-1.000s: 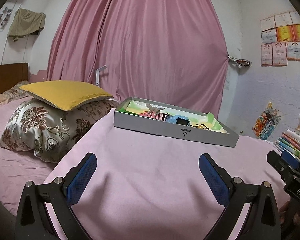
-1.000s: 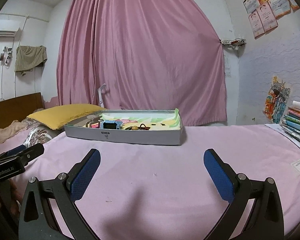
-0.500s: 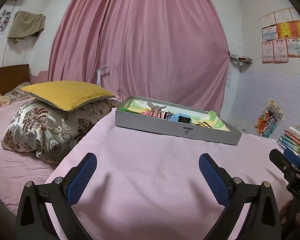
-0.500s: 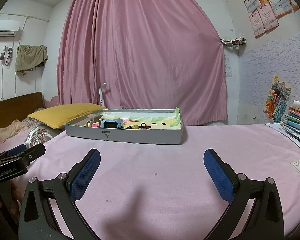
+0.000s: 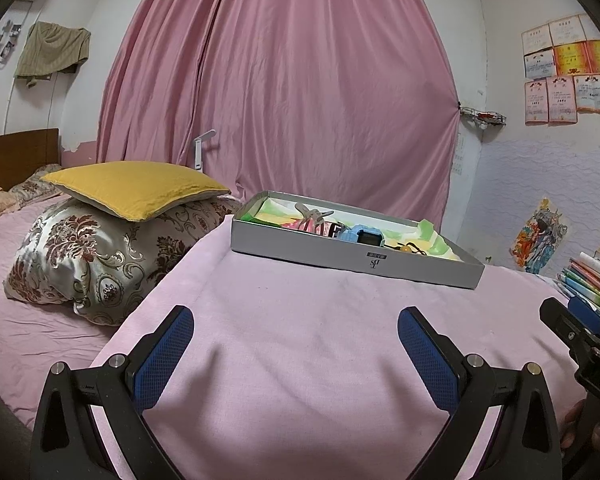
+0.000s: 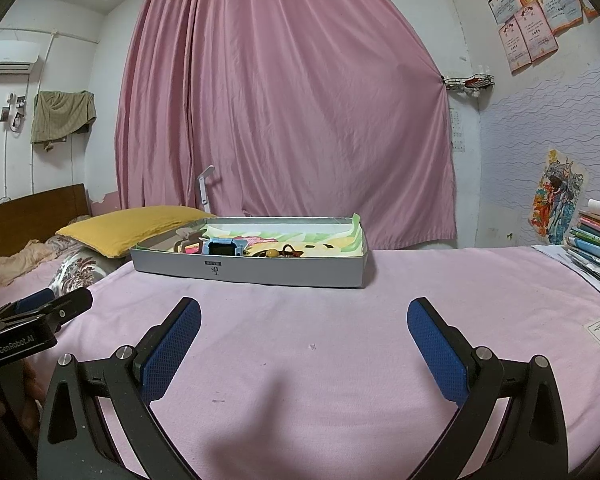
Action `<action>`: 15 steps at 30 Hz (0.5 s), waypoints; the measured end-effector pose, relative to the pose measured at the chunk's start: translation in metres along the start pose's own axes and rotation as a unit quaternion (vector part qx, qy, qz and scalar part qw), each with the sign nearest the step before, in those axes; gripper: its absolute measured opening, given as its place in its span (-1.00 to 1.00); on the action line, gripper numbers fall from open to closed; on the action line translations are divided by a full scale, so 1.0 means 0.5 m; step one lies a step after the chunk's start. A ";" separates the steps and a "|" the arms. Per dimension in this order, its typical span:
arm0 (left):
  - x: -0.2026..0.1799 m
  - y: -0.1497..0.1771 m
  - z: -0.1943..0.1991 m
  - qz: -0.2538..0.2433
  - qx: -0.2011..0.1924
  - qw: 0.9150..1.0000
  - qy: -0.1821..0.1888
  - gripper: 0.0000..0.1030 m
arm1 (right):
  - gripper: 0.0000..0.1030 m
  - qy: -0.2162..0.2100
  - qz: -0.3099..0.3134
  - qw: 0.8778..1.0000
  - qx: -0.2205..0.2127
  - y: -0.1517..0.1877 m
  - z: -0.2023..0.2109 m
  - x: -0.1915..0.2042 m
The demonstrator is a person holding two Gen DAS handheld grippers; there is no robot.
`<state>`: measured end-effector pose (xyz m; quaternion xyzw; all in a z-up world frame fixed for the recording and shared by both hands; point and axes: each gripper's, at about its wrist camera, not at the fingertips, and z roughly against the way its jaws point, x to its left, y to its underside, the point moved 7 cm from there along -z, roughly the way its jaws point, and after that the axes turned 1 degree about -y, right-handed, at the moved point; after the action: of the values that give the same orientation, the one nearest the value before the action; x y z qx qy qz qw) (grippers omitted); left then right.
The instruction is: Organize jewelry
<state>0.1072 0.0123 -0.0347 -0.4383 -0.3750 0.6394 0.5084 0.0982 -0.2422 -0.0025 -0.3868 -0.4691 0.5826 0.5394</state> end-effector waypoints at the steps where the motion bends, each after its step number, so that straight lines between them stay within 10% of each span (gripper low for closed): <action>1: 0.000 0.000 0.000 0.000 0.000 1.000 0.000 0.99 | 0.97 0.000 0.000 1.000 0.000 0.001 0.001 0.000; 15: 0.002 0.002 0.000 -0.002 0.000 1.000 -0.002 0.99 | 0.97 0.000 0.000 1.000 0.000 0.000 0.000 0.000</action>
<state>0.1067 0.0131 -0.0356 -0.4362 -0.3773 0.6389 0.5092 0.0982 -0.2424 -0.0024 -0.3868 -0.4690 0.5827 0.5394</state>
